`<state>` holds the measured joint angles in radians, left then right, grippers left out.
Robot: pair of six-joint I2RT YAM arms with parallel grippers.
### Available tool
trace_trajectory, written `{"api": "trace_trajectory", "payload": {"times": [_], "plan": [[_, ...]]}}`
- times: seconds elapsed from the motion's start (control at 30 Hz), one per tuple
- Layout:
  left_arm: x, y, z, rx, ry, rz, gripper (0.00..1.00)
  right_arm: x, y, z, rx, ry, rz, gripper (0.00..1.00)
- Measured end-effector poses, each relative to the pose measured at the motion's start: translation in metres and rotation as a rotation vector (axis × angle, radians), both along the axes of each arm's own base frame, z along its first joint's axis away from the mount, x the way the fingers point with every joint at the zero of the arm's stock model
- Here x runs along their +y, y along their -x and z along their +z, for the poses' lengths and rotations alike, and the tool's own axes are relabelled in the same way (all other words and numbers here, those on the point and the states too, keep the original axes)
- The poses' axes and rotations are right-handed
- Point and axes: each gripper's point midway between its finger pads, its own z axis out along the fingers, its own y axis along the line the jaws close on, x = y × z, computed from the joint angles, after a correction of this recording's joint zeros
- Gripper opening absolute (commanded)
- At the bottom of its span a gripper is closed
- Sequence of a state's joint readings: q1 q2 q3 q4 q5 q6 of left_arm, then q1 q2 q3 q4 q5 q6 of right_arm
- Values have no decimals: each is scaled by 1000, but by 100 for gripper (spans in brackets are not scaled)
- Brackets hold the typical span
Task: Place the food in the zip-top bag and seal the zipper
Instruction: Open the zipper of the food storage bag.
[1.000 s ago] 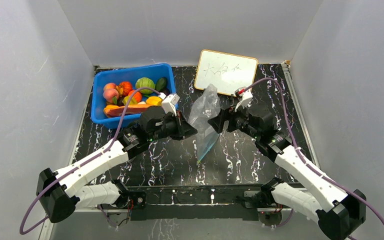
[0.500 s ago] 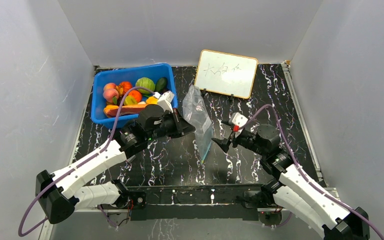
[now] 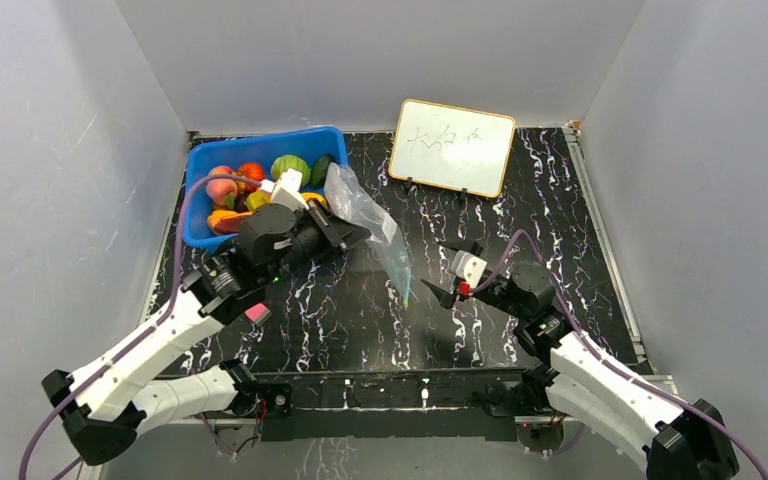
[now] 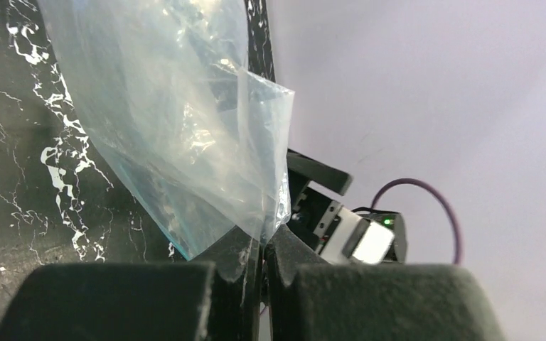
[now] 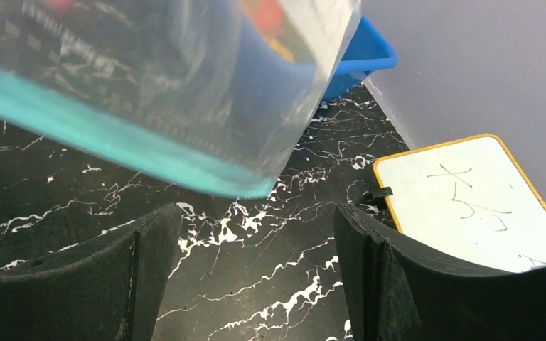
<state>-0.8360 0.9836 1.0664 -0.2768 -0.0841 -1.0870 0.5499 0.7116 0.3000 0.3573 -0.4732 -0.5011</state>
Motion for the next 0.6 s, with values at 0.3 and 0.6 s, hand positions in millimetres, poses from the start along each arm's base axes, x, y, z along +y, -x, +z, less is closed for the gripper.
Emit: {"api": "trace_trajectory", "payload": {"times": [0.3, 0.6], "plan": [[25, 3, 23, -3, 83, 111, 0, 11, -5, -12, -28, -18, 18, 58], [27, 5, 34, 23, 154, 132, 0, 30, -12, -5, -80, -77, 28, 48]]}}
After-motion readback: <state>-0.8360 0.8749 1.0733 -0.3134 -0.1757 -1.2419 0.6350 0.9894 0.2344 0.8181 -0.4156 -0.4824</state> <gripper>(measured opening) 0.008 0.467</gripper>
